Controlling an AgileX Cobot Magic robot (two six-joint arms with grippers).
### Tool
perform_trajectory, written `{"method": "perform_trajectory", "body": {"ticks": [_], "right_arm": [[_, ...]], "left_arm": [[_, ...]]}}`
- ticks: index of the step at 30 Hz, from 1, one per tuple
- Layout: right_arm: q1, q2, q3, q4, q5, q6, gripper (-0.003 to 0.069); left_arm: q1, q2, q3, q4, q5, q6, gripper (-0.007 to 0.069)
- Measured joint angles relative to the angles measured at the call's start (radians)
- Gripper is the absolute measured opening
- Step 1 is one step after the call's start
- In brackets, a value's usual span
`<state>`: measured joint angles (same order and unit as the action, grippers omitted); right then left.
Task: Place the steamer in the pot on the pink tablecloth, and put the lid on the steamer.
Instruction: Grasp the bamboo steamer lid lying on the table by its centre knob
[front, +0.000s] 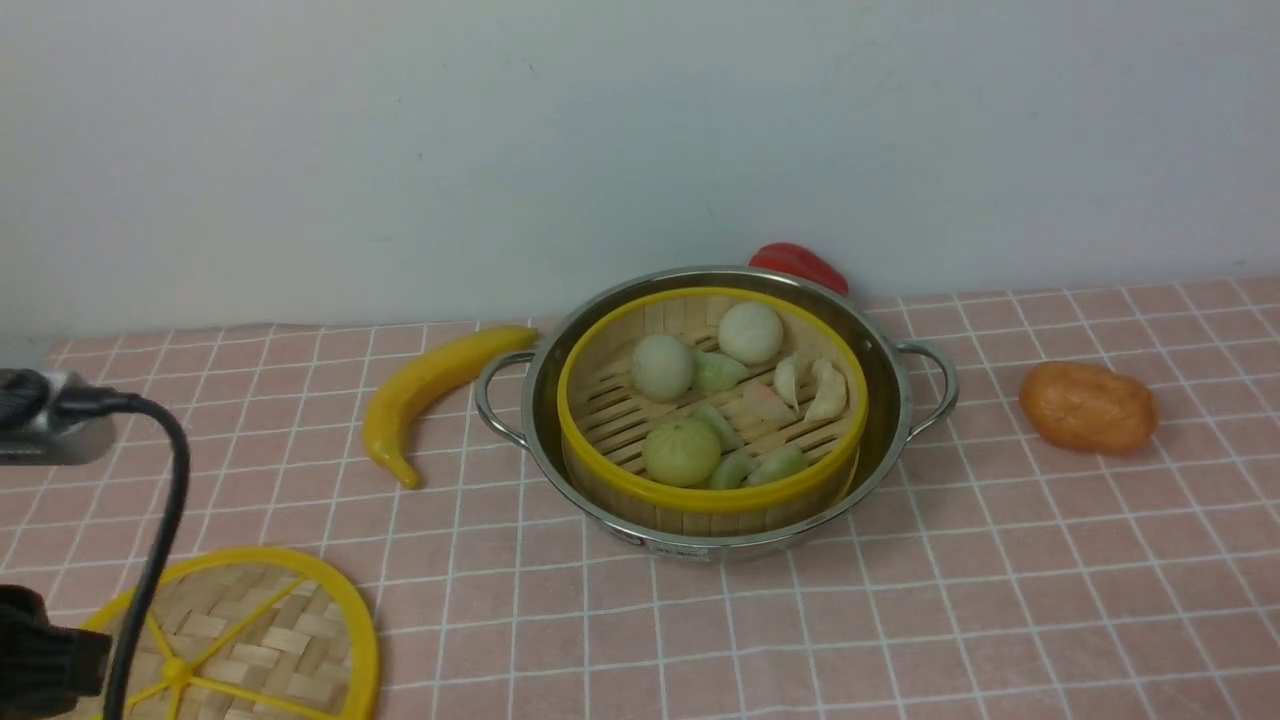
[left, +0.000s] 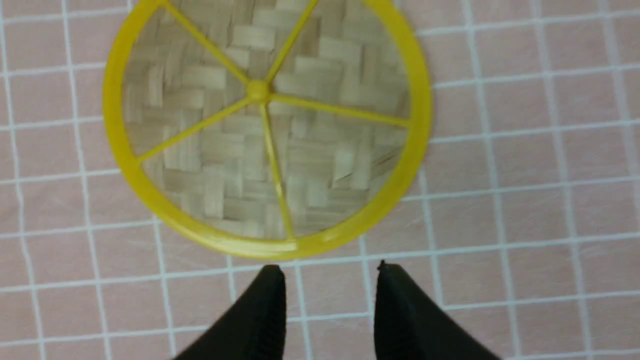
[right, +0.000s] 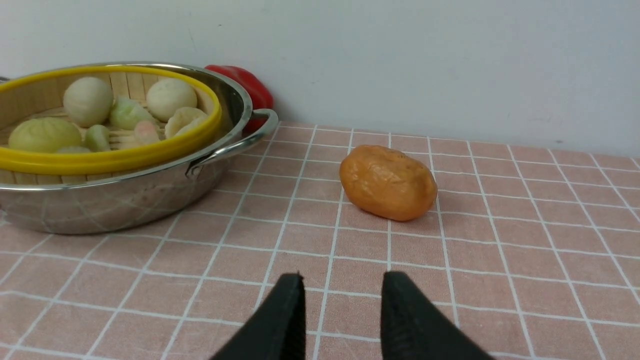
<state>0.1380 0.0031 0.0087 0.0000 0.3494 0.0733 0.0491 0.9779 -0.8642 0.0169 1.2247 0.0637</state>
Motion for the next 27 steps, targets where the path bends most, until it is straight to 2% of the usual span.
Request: {"method": "perform_trajectory", "body": {"ticks": [9,18,23,27], "right_arm": [[0.0,0.0,0.0,0.0,0.0,0.0,0.024],[0.0,0.0,0.0,0.0,0.0,0.0,0.024],[0.0,0.0,0.0,0.0,0.0,0.0,0.024],[0.0,0.0,0.0,0.0,0.0,0.0,0.024]], "left_arm": [[0.0,0.365,-0.039,0.032,-0.008,-0.007,0.0243],[0.0,0.501,-0.047,0.112,-0.172,-0.1,0.0243],[0.0,0.563,-0.047,0.12,-0.206,-0.111,0.0243],[0.0,0.609,-0.047,0.123,-0.29,-0.116,0.0243]]}}
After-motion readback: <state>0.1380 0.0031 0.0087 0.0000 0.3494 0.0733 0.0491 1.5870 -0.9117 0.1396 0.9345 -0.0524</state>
